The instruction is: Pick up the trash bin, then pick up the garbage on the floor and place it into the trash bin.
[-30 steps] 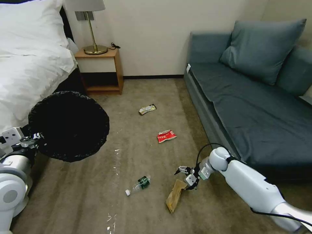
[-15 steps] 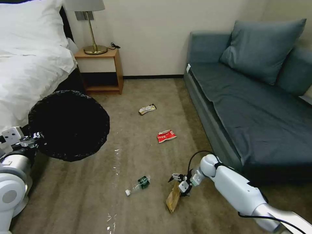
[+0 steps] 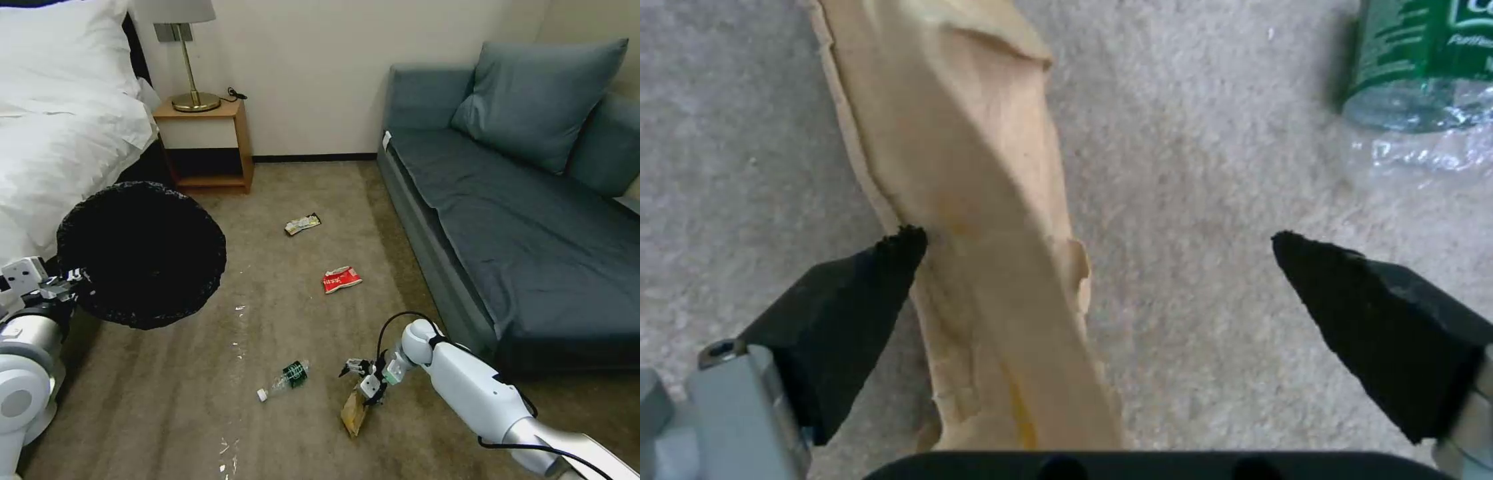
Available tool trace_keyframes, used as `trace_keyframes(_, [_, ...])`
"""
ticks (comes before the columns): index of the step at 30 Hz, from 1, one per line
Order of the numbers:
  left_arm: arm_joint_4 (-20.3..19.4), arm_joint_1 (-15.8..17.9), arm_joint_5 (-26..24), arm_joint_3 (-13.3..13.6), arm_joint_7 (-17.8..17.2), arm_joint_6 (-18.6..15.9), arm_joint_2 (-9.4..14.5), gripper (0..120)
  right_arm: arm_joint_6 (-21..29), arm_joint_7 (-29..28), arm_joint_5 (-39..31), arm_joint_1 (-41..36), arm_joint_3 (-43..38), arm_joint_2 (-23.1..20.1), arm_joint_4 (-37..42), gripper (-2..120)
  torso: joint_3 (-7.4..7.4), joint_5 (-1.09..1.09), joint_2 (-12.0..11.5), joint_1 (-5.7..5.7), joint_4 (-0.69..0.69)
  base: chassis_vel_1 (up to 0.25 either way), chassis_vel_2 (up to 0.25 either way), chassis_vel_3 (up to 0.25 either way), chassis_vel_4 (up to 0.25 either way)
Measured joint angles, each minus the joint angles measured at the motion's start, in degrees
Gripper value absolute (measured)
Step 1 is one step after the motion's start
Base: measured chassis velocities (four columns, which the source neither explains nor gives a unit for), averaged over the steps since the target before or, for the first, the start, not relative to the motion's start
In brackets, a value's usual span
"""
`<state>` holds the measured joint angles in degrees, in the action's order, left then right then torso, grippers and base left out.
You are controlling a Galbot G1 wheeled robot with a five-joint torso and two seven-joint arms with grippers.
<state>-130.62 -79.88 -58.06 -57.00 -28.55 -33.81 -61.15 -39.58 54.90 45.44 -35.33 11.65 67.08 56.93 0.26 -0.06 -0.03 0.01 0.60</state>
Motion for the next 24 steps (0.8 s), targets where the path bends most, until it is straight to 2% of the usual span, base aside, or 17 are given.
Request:
trace_keyframes(5, [-0.38, -0.12, -0.25, -0.14, -0.08, 0.0, 0.07, 0, -0.24, -0.01, 0.29, 0.0, -0.09, -0.17, -0.08, 100, 0.0, 0.0, 0.0, 0.0, -0.01, 0.0, 0.0, 0.0, 0.0])
trace_keyframes(8, [-0.68, -0.25, -0.34, -0.23, -0.12, 0.0, 0.13, 0, -0.29, 0.02, 0.12, 0.03, -0.31, -0.34, -0.04, 94, 0.0, 0.01, 0.0, 0.0, -0.01, 0.0, 0.0, 0.0, 0.0])
trace_keyframes(10, [-0.85, -0.2, -0.46, -0.06, -0.28, 0.0, 0.23, 0, -0.33, 0.15, -0.46, 0.24, -0.35, -0.9, 0.53, 83, 0.0, 0.0, 0.0, 0.0, -0.01, 0.0, 0.0, 0.0, 0.0])
trace_keyframes(11, [-0.85, -0.2, -0.46, -0.06, -0.28, 0.0, 0.23, 0, -0.33, 0.15, -0.46, 0.24, -0.35, -0.9, 0.53, 83, 0.0, 0.0, 0.0, 0.0, -0.01, 0.0, 0.0, 0.0, 0.0])
trace_keyframes(13, [-0.97, -0.04, -0.82, 0.14, -0.53, -0.06, 0.36, 0, -0.42, 0.17, -1.08, 0.33, -0.36, -1.53, 1.0, 71, 0.0, 0.0, 0.0, 0.0, -0.01, 0.0, 0.0, 0.0, 0.0])
trace_keyframes(14, [-0.97, -0.04, -0.82, 0.14, -0.53, -0.06, 0.36, 0, -0.42, 0.17, -1.08, 0.33, -0.36, -1.53, 1.0, 71, 0.0, 0.0, 0.0, 0.0, -0.01, 0.0, 0.0, 0.0, 0.0])
trace_keyframes(17, [-1.11, 0.0, -1.05, 0.18, -0.71, -0.09, 0.46, 0, -0.42, 0.11, -1.61, 0.07, -0.44, -2.48, 1.63, 55, 0.0, 0.0, 0.0, 0.0, -0.01, 0.0, 0.0, 0.0, 0.0])
trace_keyframes(18, [-1.11, 0.0, -1.05, 0.18, -0.71, -0.09, 0.46, 0, -0.42, 0.11, -1.61, 0.07, -0.44, -2.48, 1.63, 55, 0.0, 0.0, 0.0, 0.0, -0.01, 0.0, 0.0, 0.0, 0.0])
trace_keyframes(19, [-1.22, -0.04, -1.17, 0.18, -0.76, -0.09, 0.51, 0, -0.42, 0.08, -1.78, -0.08, -0.49, -2.63, 1.67, 49, 0.0, 0.0, 0.0, 0.0, 0.0, 0.0, 0.0, 0.0, 0.0])
trace_keyframes(20, [-1.22, -0.04, -1.17, 0.18, -0.76, -0.09, 0.51, 0, -0.42, 0.08, -1.78, -0.08, -0.49, -2.63, 1.67, 49, 0.0, 0.0, 0.0, 0.0, 0.0, 0.0, 0.0, 0.0, 0.0])
trace_keyframes(22, [-1.42, -0.13, -1.34, 0.14, -0.87, -0.1, 0.55, 0, -0.42, 0.0, -1.82, -0.34, -0.78, -2.68, 1.58, 39, 0.0, 0.0, 0.0, 0.0, -0.01, 0.0, 0.0, 0.0, 0.0])
trace_keyframes(24, [-1.47, -0.17, -1.36, 0.12, -0.92, -0.1, 0.56, 0, -0.42, -0.02, -1.83, -0.45, -0.87, -2.64, 1.49, 34, 0.0, 0.0, 0.0, 0.0, -0.01, 0.0, 0.0, 0.0, 0.0])
